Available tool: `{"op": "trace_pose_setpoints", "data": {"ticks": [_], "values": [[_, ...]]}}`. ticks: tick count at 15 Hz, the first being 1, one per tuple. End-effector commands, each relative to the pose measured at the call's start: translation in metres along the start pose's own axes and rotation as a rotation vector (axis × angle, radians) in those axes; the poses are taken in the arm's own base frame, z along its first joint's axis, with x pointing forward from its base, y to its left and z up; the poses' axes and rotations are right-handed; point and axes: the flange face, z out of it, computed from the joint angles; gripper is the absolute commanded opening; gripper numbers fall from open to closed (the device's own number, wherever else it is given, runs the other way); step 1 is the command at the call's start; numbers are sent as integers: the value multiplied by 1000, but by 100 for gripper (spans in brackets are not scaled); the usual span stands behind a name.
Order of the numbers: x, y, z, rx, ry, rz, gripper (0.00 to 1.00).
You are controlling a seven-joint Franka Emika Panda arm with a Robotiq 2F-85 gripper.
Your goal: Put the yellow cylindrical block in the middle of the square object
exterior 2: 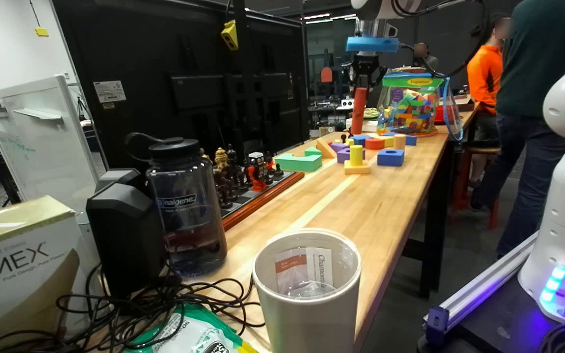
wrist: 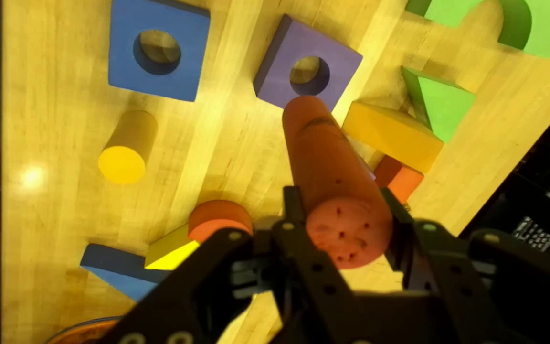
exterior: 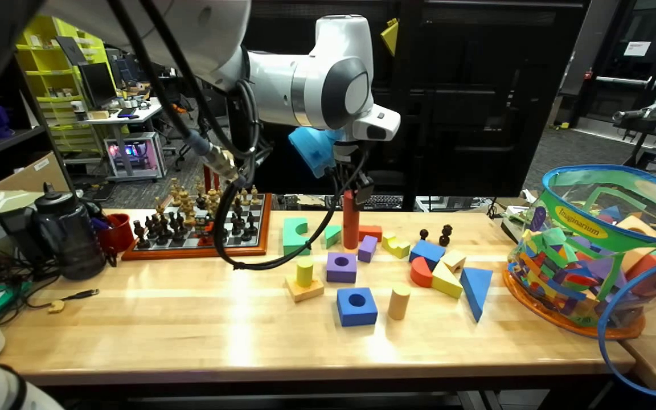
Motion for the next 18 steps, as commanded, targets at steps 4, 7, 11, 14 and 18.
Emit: {"op": "trace_pose_setpoints", "data": {"ticks": [4, 7, 11, 14, 18], "values": [[9, -17, 20, 4, -20, -7, 15], [10, -22, 31, -1, -31, -10, 15], [8, -26, 40, -4, -43, -16, 15], [7, -27, 43, -5, -50, -17, 15], [3, -25, 43, 2, -55, -15, 15]]}}
